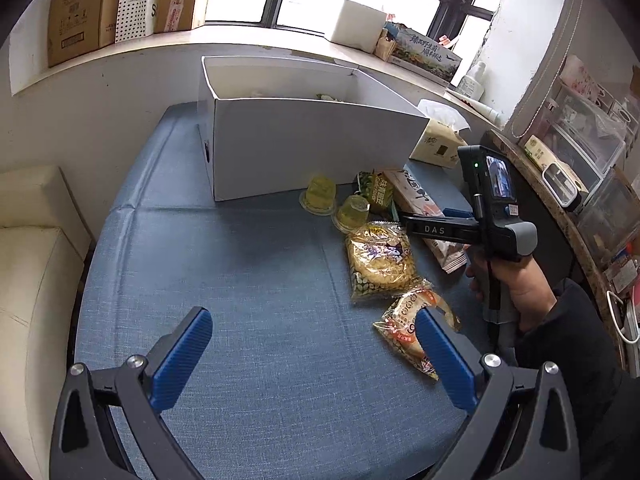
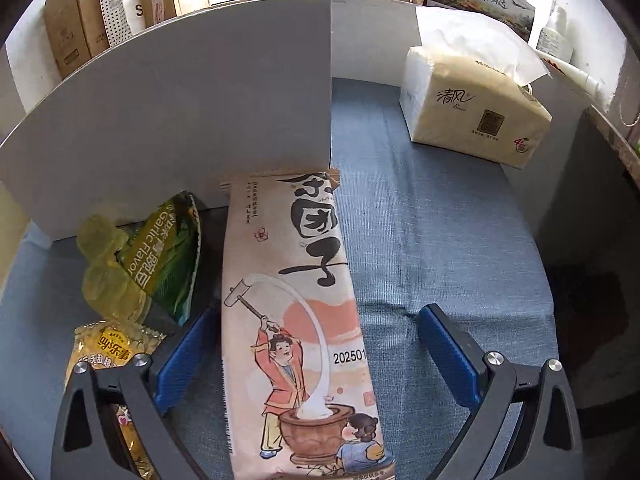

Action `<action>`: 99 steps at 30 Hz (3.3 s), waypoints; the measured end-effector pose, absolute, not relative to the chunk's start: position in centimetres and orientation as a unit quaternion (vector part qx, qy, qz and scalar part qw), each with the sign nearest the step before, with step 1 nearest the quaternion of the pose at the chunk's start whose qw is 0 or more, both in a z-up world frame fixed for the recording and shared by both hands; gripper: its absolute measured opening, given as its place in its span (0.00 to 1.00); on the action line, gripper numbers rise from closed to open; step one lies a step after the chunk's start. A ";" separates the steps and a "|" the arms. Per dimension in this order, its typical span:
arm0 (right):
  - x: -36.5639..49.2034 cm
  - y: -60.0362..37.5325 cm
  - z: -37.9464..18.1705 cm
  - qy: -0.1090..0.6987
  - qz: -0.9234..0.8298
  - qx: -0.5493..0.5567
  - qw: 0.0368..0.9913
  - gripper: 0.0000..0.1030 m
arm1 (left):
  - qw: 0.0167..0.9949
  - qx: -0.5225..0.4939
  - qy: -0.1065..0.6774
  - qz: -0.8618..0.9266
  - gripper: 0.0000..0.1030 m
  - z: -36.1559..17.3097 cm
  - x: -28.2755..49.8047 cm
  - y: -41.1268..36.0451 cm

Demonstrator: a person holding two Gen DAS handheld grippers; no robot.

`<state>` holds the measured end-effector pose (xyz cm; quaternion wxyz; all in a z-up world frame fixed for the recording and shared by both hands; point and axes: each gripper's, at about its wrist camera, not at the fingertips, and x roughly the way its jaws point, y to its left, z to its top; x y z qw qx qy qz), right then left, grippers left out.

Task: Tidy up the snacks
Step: 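Grasp the tall printed cookie bag with the right tool while the left tool grasps the yellow puffed-snack bag, then place both bags into the white box and open both tools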

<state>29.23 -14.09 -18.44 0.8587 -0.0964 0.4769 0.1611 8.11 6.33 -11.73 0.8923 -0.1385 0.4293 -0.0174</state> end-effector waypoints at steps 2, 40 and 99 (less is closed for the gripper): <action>29.2 -14.0 -18.2 0.470 0.157 -0.098 0.863 0.90 | 0.890 -0.139 0.434 -0.017 1.00 -12.1 8.2 6.3; 19.0 -27.5 -10.5 0.398 0.198 0.068 0.893 0.55 | 0.843 -0.045 0.536 0.024 0.92 -19.1 22.9 -4.6; 33.4 -9.1 0.6 0.329 0.269 -0.024 0.905 1.00 | 0.929 -0.030 0.366 0.045 1.00 -2.3 27.0 10.6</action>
